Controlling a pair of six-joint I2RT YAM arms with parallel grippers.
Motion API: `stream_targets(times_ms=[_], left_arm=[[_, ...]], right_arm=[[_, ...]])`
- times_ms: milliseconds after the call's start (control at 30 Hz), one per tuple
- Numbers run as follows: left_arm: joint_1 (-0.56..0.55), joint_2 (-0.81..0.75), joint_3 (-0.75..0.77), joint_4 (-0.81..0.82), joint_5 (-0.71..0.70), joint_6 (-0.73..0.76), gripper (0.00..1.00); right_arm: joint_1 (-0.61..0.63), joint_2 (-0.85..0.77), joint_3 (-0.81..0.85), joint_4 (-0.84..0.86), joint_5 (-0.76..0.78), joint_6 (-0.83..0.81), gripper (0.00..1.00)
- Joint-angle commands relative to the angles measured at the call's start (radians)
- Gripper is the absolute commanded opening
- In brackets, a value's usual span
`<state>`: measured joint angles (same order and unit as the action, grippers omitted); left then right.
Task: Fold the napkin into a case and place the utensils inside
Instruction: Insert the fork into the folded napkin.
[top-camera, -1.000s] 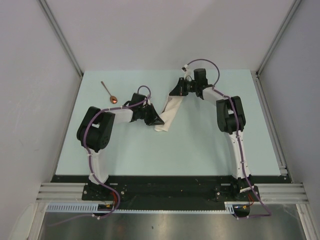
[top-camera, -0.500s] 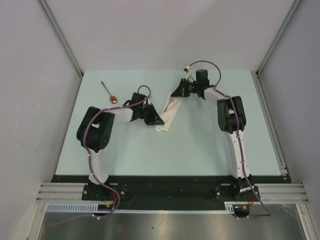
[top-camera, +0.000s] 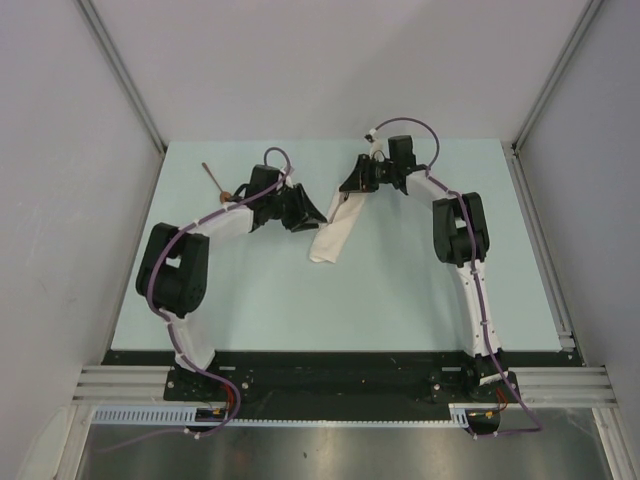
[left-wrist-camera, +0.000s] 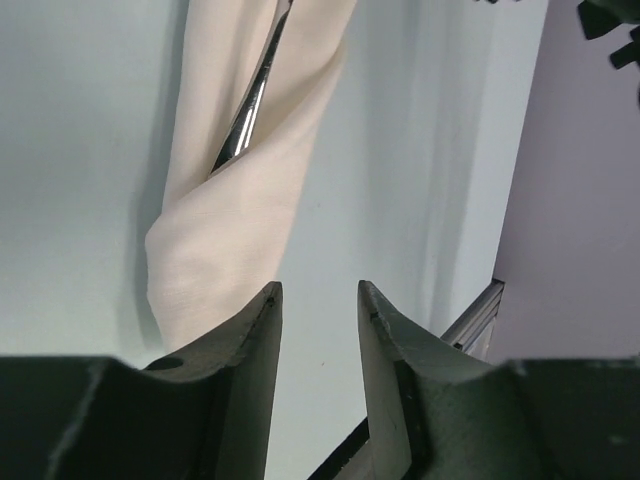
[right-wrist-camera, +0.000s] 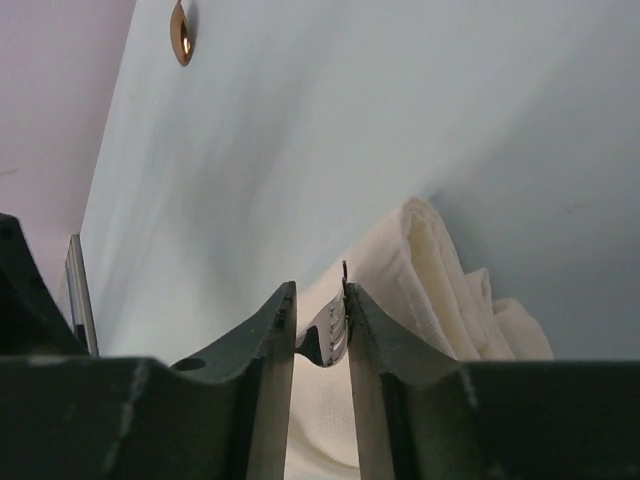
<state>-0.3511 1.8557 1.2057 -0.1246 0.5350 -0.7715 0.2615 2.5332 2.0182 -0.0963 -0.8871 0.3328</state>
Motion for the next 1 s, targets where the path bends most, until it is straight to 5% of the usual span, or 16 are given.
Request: stream_targets(times_ms=[0, 367, 767, 967], left_arm=[[0.029, -0.084, 0.049, -0.033, -0.018, 0.043, 0.41], [0.064, -0.135, 0.058, -0.075, -0.033, 0.064, 0.48], [0.078, -0.144, 0.057, -0.083, -0.026, 0.075, 0.48], [0.081, -0.144, 0.054, -0.084, -0.03, 0.078, 0.48]], right_arm=[[0.013, 0.018, 0.096, -0.086, 0.045, -0.049, 0.34], [0.022, 0.035, 0.211, -0.209, 0.114, -0.112, 0.45], [0.042, -0.027, 0.137, -0.241, 0.102, -0.153, 0.39], [0.038, -0.028, 0.155, -0.247, 0.151, -0.184, 0.49]])
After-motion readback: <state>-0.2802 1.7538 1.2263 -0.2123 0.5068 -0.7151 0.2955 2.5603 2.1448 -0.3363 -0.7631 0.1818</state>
